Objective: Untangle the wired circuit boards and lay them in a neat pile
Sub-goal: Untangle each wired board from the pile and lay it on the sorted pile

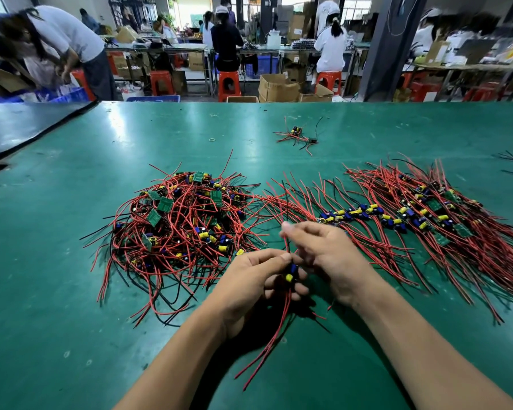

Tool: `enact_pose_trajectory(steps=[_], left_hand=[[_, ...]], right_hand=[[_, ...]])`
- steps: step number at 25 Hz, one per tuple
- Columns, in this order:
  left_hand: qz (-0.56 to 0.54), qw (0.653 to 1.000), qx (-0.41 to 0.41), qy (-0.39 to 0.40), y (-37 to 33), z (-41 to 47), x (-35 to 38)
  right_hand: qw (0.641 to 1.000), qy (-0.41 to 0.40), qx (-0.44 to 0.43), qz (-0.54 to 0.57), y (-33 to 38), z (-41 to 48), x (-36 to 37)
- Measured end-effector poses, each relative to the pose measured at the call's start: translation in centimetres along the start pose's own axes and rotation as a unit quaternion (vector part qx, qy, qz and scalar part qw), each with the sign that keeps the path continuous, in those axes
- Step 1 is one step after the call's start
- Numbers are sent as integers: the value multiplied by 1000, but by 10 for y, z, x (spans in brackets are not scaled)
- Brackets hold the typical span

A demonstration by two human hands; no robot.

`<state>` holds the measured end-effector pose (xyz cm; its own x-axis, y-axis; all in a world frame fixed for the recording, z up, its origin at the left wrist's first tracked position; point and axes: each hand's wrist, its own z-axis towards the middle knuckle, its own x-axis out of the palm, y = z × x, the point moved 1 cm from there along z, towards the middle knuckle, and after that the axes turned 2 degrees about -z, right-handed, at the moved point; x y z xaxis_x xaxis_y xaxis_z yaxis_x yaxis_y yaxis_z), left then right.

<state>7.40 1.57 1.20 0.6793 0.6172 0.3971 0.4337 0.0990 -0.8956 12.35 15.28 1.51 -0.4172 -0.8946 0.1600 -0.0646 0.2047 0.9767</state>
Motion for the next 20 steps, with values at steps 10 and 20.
enact_pose_trajectory(steps=[10,20], left_hand=[[75,997,31,-1,2,-1,-1],[74,997,12,30,4,-2,2]], right_hand=[[997,-73,-34,6,9,8,-15],[948,-94,55,299,20,9,-20]])
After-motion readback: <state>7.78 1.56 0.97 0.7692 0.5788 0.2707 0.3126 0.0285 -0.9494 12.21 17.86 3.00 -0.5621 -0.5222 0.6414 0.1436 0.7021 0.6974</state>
